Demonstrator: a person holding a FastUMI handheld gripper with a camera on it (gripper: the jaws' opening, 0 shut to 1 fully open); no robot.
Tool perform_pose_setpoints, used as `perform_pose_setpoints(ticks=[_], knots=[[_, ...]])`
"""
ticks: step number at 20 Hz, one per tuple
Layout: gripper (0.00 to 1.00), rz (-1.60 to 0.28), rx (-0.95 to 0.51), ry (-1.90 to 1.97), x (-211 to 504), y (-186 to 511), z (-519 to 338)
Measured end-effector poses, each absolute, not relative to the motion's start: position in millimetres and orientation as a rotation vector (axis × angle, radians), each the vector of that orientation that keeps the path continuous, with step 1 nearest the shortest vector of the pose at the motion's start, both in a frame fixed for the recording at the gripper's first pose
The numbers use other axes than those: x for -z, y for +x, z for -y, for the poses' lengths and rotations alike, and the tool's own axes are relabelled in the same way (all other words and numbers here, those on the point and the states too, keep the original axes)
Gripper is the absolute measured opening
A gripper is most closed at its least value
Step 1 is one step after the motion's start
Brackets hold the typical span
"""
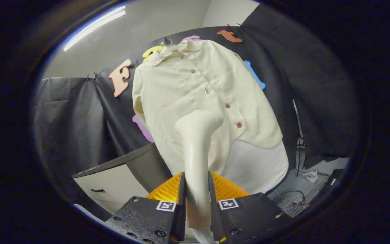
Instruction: Iron the clothes twice with a garment steamer, once on the left side and once on the right side.
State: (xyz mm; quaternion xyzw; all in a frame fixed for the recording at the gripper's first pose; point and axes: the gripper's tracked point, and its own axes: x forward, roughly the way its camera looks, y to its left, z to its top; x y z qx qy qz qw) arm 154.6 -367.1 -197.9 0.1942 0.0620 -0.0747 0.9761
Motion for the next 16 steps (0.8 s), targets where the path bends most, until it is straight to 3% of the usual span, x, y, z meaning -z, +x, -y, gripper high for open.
perform_pose_setpoints(ticks=[6,16], knots=[[0.31,-0.016,0.2,0.373,117,165,416],[0.31,0.076,0.254,0.333,39,229,470]])
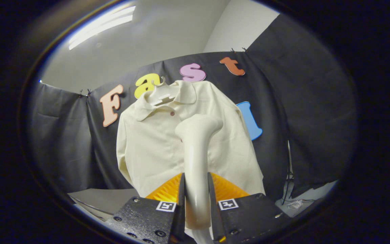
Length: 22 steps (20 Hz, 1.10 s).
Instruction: Iron the clothes twice with a garment steamer, once on the left side and once on the right side.
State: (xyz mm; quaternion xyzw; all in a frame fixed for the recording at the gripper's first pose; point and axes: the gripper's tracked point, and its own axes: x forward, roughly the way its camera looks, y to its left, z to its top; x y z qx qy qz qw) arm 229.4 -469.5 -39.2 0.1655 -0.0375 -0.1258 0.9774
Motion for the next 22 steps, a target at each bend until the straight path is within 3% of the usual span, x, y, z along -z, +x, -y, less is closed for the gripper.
perform_pose_setpoints(ticks=[9,22], knots=[[0.31,0.18,0.293,0.361,-8,286,509],[0.31,0.122,0.282,0.456,58,288,517]])
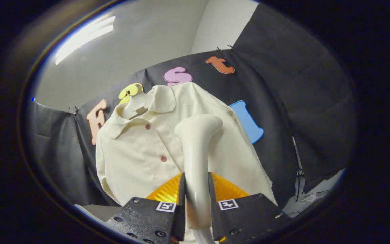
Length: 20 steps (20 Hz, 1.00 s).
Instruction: Iron the clothes twice with a garment steamer, once on the left side and once on the right side.
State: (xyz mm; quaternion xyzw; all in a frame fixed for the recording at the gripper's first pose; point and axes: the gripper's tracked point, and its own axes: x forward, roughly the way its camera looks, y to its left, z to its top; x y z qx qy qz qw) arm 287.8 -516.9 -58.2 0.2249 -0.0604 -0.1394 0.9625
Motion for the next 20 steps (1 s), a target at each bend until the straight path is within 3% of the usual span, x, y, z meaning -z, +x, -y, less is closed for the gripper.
perform_pose_setpoints(ticks=[20], knots=[[0.31,-0.03,0.331,0.578,205,244,512]])
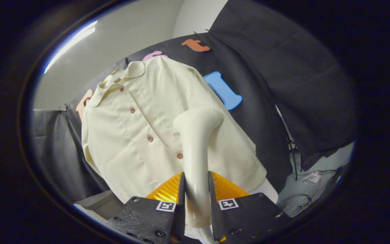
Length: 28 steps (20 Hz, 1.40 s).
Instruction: Iron the clothes twice with a garment steamer, once on the left side and once on the right side.
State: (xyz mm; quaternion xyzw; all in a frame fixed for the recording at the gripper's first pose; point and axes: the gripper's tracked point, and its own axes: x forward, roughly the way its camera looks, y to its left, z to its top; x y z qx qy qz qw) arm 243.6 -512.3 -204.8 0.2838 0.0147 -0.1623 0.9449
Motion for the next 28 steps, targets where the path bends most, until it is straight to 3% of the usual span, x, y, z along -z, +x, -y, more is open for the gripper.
perform_pose_setpoints(ticks=[18,28], knots=[[0.31,-0.162,0.417,0.668,285,192,483],[0.31,-0.093,0.361,0.566,227,128,393]])
